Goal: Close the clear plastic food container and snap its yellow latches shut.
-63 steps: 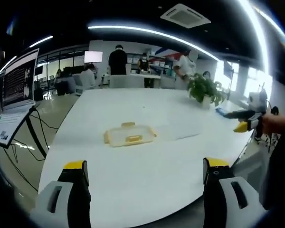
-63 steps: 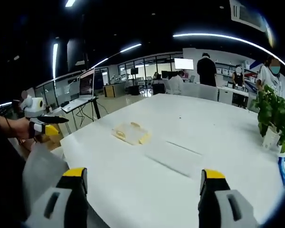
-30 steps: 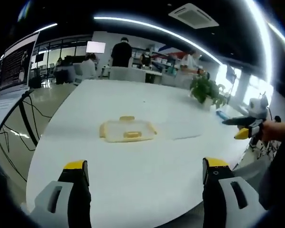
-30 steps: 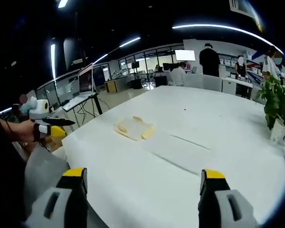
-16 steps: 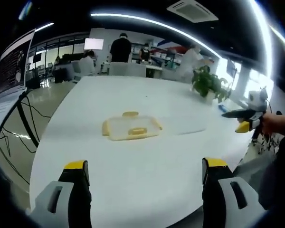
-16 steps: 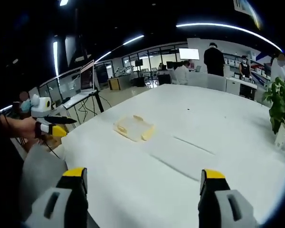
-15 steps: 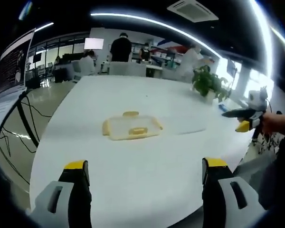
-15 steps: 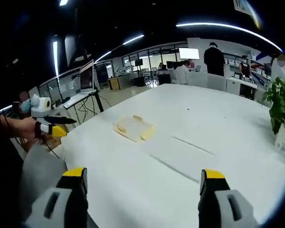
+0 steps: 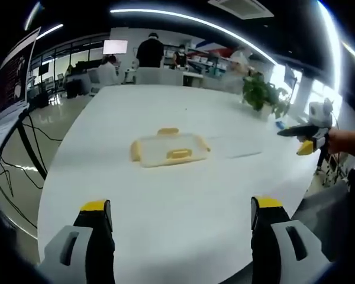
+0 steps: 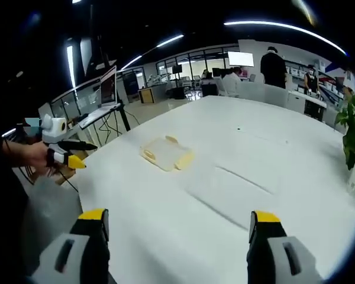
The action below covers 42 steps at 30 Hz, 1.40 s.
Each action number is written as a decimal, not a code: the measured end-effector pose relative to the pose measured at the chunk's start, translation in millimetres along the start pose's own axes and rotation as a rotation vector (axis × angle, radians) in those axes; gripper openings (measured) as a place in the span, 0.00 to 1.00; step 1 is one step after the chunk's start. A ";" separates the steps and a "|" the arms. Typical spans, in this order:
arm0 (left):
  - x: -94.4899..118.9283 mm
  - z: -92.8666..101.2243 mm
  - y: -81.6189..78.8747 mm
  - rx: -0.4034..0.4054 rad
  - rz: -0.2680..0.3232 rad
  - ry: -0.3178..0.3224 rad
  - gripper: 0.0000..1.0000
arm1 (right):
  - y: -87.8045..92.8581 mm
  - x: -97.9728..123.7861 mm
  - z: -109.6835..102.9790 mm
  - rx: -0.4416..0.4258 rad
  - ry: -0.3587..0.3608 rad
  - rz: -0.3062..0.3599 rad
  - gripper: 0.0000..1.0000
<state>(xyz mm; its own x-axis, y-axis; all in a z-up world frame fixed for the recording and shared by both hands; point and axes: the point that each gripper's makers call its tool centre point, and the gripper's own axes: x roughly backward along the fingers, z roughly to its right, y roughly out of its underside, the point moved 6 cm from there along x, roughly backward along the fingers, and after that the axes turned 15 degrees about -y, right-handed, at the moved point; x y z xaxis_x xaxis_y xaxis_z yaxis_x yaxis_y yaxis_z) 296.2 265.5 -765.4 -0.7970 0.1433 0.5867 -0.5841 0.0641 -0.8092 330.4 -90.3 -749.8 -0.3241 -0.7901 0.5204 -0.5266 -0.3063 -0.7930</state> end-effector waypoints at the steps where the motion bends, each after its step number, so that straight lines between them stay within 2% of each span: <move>1: -1.4 -0.1 0.3 -0.003 -0.006 0.002 0.96 | 0.5 -1.9 1.7 0.001 0.000 -0.006 1.00; 8: -14.9 -5.8 1.9 -0.026 -0.035 0.016 0.96 | 0.2 -9.9 6.1 0.006 -0.008 -0.033 1.00; 13: -22.5 -9.3 0.9 -0.038 -0.043 0.009 0.96 | -6.9 -15.3 7.8 0.019 -0.012 -0.050 1.00; 16: -26.5 -11.5 -1.5 -0.033 -0.044 0.009 0.96 | -13.8 -18.7 10.9 0.016 -0.019 -0.037 1.00; 18: -30.1 -12.7 -2.9 -0.028 -0.046 0.012 0.97 | -17.4 -22.4 13.1 0.035 -0.018 -0.046 1.00; 19: -32.8 -13.9 -2.7 -0.033 -0.048 0.014 0.97 | -17.5 -24.1 16.3 0.099 -0.010 -0.087 1.00; 20: -34.3 -14.1 -3.0 -0.037 -0.049 0.016 0.97 | -17.6 -26.0 17.7 0.120 -0.007 -0.100 1.00; 22: -38.5 -13.8 -3.0 -0.052 -0.059 0.030 0.96 | -19.1 -30.1 19.8 0.123 -0.007 -0.110 1.00; 26: -47.6 -19.2 -2.1 -0.156 -0.085 0.045 0.97 | -29.9 -33.5 24.8 0.149 -0.018 -0.098 1.00; 32: -60.4 -27.5 -10.5 -0.170 -0.083 0.050 0.97 | -42.4 -41.2 32.5 0.195 -0.034 -0.105 1.00; 37: -69.2 -31.3 -17.1 -0.201 -0.083 0.055 0.96 | -62.9 -50.7 32.6 0.201 -0.077 -0.069 1.00; 39: -72.9 -31.9 -20.5 -0.205 -0.079 0.059 0.96 | -68.7 -55.3 33.4 0.255 -0.086 -0.093 1.00; 42: -79.3 -32.5 -25.5 -0.217 -0.072 0.068 0.97 | -76.2 -61.6 36.5 0.269 -0.098 -0.098 1.00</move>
<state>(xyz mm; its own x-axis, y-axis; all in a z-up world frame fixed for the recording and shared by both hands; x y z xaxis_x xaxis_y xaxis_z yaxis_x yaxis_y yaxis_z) 379.3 284.6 -792.3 -0.7380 0.1964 0.6456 -0.5865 0.2865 -0.7576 419.2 -37.7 -733.0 -0.1976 -0.7936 0.5754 -0.3199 -0.5027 -0.8031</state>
